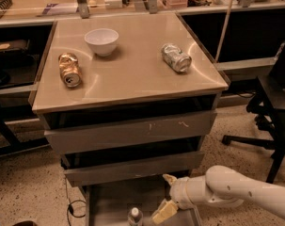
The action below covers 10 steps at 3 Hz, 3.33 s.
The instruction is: Pick blue plastic bottle from bottom drawer and place on counter
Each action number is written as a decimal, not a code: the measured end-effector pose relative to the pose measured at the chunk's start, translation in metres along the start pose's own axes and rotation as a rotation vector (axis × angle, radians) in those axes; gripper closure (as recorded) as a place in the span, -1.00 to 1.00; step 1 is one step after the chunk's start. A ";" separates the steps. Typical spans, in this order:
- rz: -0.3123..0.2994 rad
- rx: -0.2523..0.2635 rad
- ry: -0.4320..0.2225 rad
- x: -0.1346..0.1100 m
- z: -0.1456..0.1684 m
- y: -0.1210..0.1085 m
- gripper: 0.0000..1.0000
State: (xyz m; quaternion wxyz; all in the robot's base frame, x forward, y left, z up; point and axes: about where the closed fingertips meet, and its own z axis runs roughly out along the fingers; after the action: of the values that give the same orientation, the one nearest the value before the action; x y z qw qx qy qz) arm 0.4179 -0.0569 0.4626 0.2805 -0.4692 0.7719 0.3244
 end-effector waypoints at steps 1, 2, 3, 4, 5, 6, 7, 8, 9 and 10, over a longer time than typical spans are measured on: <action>-0.026 0.021 -0.025 0.015 0.016 0.004 -1.00; -0.045 0.023 -0.049 0.039 0.028 0.012 -1.00; 0.013 0.033 -0.058 0.057 0.043 0.013 -1.00; 0.018 0.034 -0.059 0.058 0.044 0.013 -1.00; 0.031 0.014 -0.074 0.075 0.064 0.019 -1.00; 0.049 0.024 -0.108 0.091 0.087 0.017 -1.00; 0.047 0.038 -0.152 0.099 0.123 0.004 -1.00; 0.051 0.034 -0.154 0.100 0.125 0.006 -1.00; 0.055 0.024 -0.164 0.104 0.133 0.009 -1.00; 0.043 0.036 -0.186 0.108 0.157 0.003 -1.00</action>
Offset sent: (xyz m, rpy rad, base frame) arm -0.0395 0.0011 -0.0698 0.0478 -0.0962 0.0002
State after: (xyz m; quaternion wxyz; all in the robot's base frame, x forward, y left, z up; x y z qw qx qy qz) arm 0.3918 0.0053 0.2848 0.3523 -0.4154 0.7580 0.3588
